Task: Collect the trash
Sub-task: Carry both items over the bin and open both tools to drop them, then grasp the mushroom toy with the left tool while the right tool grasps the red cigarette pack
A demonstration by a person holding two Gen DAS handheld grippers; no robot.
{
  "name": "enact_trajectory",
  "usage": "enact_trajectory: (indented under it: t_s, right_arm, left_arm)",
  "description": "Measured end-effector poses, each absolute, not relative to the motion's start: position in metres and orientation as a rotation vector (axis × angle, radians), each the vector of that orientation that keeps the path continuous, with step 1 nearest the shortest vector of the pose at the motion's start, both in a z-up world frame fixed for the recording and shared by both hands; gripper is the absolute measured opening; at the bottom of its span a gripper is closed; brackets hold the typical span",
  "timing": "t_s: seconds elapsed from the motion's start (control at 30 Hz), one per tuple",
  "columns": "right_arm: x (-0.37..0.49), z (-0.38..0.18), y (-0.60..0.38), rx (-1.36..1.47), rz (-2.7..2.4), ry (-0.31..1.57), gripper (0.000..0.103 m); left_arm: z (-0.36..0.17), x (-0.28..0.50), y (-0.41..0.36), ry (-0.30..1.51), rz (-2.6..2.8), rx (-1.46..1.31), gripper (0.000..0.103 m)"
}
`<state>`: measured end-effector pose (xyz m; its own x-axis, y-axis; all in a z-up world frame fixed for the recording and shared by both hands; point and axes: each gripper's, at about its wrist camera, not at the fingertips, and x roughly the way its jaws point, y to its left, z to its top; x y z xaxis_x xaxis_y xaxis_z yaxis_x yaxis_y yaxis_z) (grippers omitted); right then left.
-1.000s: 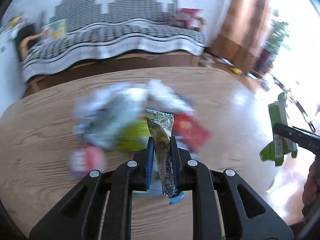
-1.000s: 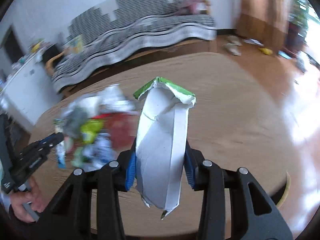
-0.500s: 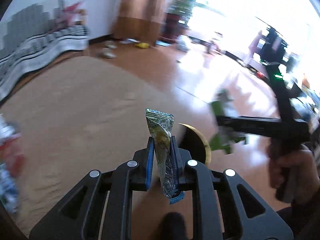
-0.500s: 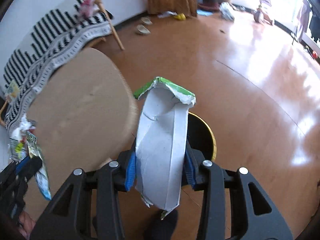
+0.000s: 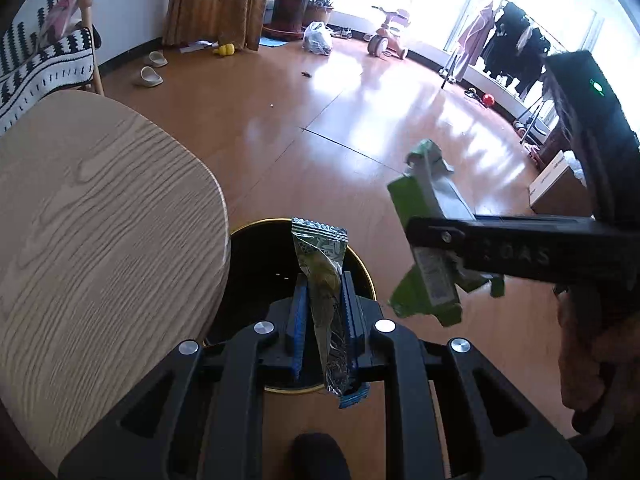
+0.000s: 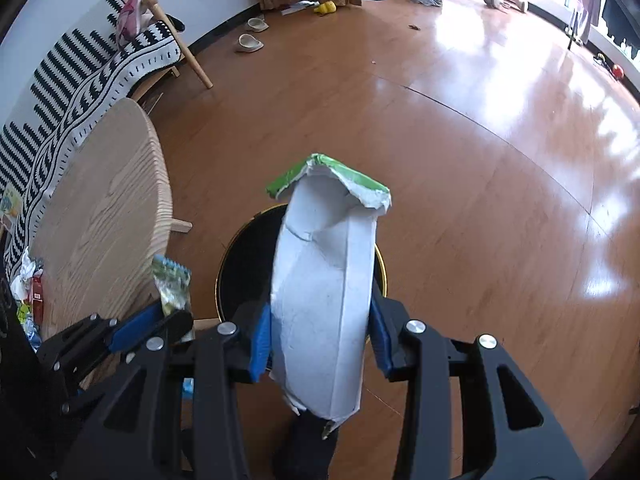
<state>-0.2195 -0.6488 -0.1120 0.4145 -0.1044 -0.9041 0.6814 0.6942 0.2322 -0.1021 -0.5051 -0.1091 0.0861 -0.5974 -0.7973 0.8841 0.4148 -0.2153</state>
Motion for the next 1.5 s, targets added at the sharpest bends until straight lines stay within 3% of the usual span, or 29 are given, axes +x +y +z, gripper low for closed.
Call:
enact_trajectory:
  t_s: [0.13,0.17,0.2,0.27,0.37,0.57,0.63,0.67,0.7,1.07,1.5]
  right_arm:
    - [-0.22,-0.113,-0.655,0.665,-0.549,1.025,0.041]
    - [-0.22,-0.113,-0.656,0.671,-0.555,1.021,0.041]
    - [-0.22,-0.114,-0.657,0.676,-0.554,1.019,0.041]
    - [-0.217,-0.116,-0.657,0.676,-0.554,1.025,0.041]
    - [-0.21,-0.12,-0.654,0.68,-0.545,1.038,0.041]
    - [-0.189,-0.129,-0.641,0.674,-0.505,1.076,0.044]
    - [-0.182,-0.13,-0.636,0.668,-0.494,1.087,0.05]
    - [-0.177,-0.131,-0.633,0.662,-0.496,1.095,0.067]
    - [-0.175,-0.13,-0.632,0.655,-0.506,1.092,0.078]
    - [-0.124,-0.074,-0.552,0.574,-0.393,0.987,0.079]
    - [-0.003,-0.014,-0.312,0.344,0.086,0.967,0.079]
  left_arm:
    - [-0.107,-0.102,-0.515,0.96,-1.131,0.364,0.022]
    - [-0.104,-0.103,-0.515,0.958,-1.133,0.362,0.029]
    - [-0.1,-0.103,-0.514,0.951,-1.138,0.356,0.042]
    - [-0.094,-0.101,-0.51,0.925,-1.131,0.339,0.053]
    - [-0.086,-0.093,-0.503,0.916,-1.133,0.304,0.056]
    - [-0.063,-0.082,-0.469,0.883,-1.082,0.235,0.076]
    - [-0.055,-0.078,-0.455,0.871,-1.069,0.225,0.08]
    - [-0.051,-0.076,-0.446,0.862,-1.056,0.222,0.084]
    - [-0.046,-0.074,-0.438,0.854,-1.041,0.22,0.087]
    - [-0.014,-0.022,-0.308,0.828,-0.788,0.159,0.092]
    - [-0.013,0.039,-0.066,0.833,-0.405,0.083,0.092]
